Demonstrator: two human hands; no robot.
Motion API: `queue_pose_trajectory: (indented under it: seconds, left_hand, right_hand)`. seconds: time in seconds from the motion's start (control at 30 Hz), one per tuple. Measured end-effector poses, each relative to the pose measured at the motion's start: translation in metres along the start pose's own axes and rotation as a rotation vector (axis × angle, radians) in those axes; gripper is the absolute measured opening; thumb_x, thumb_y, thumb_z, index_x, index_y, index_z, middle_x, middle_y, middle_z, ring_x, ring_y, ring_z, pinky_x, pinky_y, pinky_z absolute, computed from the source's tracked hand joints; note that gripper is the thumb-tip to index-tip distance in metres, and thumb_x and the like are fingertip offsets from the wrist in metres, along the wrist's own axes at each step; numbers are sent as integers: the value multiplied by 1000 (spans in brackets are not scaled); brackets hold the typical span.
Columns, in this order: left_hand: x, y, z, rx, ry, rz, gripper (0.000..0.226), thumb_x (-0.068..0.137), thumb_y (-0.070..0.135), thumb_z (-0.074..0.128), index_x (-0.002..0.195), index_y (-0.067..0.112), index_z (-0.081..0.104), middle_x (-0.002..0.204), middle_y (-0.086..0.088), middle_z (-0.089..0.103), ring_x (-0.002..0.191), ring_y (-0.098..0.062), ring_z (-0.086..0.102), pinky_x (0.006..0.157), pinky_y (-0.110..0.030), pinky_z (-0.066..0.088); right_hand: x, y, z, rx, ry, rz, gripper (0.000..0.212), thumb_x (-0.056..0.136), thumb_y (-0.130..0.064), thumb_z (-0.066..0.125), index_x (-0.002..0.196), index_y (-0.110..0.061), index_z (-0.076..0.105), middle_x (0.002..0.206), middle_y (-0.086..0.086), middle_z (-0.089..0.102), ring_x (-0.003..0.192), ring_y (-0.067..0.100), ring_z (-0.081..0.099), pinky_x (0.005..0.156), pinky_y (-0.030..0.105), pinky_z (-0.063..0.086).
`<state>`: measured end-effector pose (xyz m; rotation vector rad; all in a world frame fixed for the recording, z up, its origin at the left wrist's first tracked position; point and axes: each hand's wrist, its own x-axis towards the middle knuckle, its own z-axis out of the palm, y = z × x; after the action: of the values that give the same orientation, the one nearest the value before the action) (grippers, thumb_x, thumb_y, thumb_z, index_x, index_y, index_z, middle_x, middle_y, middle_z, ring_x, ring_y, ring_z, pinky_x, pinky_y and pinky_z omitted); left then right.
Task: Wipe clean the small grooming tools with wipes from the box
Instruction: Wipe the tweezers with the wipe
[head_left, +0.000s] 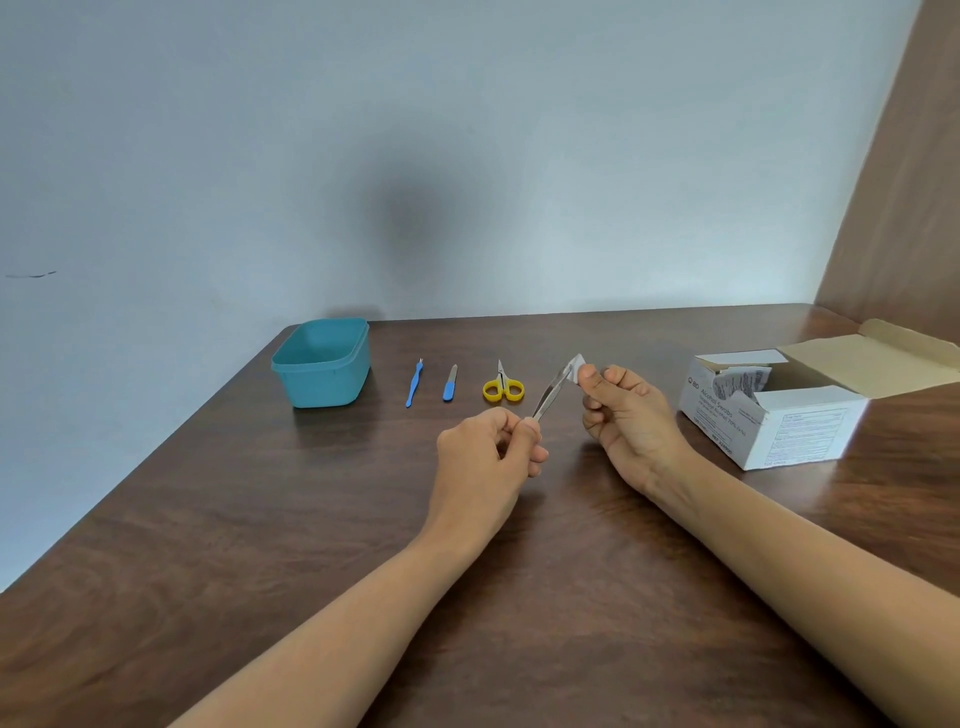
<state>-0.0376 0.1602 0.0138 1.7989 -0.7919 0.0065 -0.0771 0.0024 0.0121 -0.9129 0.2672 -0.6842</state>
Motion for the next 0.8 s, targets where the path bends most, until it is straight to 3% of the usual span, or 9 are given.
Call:
queue_pose_trajectory:
  seconds: [0.27,0.5,0.8]
  left_hand:
    - [0,-1,0,11,-20,-5,24,95,25,56,82,9,69,67,6,71,58,1,65,59,-4,46]
    - [1,-2,0,44,-37,14,24,94,25,57,79,10,68,65,6,71,57,1,65,66,-14,53]
    - [1,-2,0,71,-52,11,24,94,26,57,77,12,67,65,7,71,59,-1,66,67,-16,53]
  right_hand:
    - [-1,-1,1,-37,-39,12,25,70,-12,71,68,-19,47,73,2,52,49,4,42,44,15,36]
    - [-1,-1,1,-26,-49,12,30,65,-17,75,69,-21,45,83,3,54,47,3,43,43,14,35]
    - [-2,-1,2,-71,-26,34,29,78,-6,71,69,-20,47,73,3,57,47,4,41,43,14,34]
